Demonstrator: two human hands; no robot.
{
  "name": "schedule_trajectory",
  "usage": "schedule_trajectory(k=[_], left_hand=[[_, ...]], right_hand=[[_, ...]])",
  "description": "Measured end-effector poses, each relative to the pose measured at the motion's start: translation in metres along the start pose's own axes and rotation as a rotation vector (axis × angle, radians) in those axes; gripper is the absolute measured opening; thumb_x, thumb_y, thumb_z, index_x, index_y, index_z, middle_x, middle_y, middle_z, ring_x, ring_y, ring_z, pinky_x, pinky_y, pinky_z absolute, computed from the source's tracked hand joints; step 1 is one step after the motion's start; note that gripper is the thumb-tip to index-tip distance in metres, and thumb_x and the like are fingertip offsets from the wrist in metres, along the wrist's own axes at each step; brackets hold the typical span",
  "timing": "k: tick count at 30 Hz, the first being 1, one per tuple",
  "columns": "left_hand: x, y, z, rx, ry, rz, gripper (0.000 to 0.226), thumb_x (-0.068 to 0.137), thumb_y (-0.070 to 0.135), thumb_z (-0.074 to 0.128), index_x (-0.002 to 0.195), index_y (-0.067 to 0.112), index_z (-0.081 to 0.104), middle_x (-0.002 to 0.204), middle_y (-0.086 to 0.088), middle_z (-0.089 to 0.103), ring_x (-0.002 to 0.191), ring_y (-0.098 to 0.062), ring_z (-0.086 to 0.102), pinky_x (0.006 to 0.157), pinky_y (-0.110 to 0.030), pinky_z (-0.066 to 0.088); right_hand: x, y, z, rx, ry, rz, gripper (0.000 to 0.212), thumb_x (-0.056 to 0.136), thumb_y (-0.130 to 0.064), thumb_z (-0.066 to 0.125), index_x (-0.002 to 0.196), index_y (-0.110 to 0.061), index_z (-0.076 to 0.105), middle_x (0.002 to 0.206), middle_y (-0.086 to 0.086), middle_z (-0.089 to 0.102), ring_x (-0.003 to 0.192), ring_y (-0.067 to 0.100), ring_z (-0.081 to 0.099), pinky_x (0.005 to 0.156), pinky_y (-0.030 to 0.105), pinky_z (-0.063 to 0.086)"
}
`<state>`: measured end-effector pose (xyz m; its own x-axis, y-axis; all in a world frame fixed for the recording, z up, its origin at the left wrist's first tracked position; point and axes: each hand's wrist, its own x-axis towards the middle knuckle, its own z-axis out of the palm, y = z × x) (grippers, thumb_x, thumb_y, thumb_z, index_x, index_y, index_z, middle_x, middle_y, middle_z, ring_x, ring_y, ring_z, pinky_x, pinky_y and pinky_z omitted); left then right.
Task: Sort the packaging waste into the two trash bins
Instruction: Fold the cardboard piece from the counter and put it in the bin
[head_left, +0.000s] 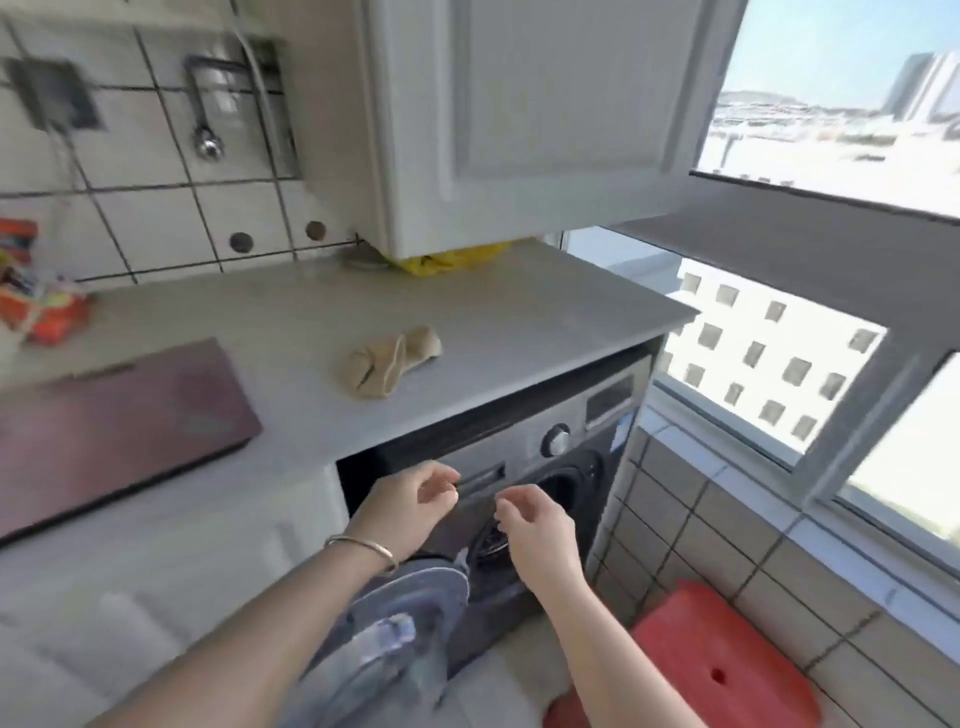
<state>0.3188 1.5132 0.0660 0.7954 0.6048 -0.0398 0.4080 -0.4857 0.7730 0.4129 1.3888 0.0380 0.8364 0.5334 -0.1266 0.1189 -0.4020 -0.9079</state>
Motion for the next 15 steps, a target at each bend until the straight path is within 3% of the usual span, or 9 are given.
schedule_trajectory(k=[2,6,10,15], left_hand=[[0.007,-0.017,-0.033,-0.015,0.064,-0.018,0.018,0.088,0.018,0.059,0.106,0.020,0.066,0.097,0.009,0.066,0.089,-0.003,0.061,0.089,-0.015,0.043],[0.030,-0.037,-0.077,-0.053,0.179,-0.051,0.019,0.088,0.017,0.059,0.107,0.019,0.065,0.099,0.008,0.067,0.093,-0.005,0.061,0.088,-0.015,0.041],[0.070,-0.043,-0.097,-0.031,0.280,-0.068,0.022,0.084,0.017,0.062,0.106,0.021,0.064,0.106,0.006,0.065,0.092,-0.008,0.060,0.084,-0.016,0.040],[0.128,-0.040,-0.102,0.010,0.336,-0.132,0.046,0.077,0.032,0.070,0.119,0.024,0.054,0.126,0.000,0.048,0.118,-0.016,0.051,0.093,-0.019,0.035]], right_hand=[[0.012,-0.023,0.028,-0.017,-0.034,-0.052,0.019,0.092,-0.024,0.053,0.104,-0.019,0.066,0.093,-0.004,0.068,0.086,0.011,0.062,0.077,0.022,0.047],[0.046,-0.061,0.063,-0.049,-0.072,-0.157,0.016,0.092,-0.022,0.052,0.101,-0.020,0.065,0.084,-0.009,0.065,0.074,0.006,0.058,0.060,0.013,0.041],[0.093,-0.090,0.078,-0.099,-0.032,-0.216,0.020,0.093,-0.018,0.049,0.106,-0.019,0.064,0.091,-0.006,0.065,0.084,0.012,0.058,0.071,0.022,0.040],[0.160,-0.109,0.086,-0.158,0.065,-0.324,0.024,0.091,-0.016,0.050,0.115,-0.017,0.056,0.113,-0.002,0.058,0.102,0.017,0.055,0.078,0.025,0.040]])
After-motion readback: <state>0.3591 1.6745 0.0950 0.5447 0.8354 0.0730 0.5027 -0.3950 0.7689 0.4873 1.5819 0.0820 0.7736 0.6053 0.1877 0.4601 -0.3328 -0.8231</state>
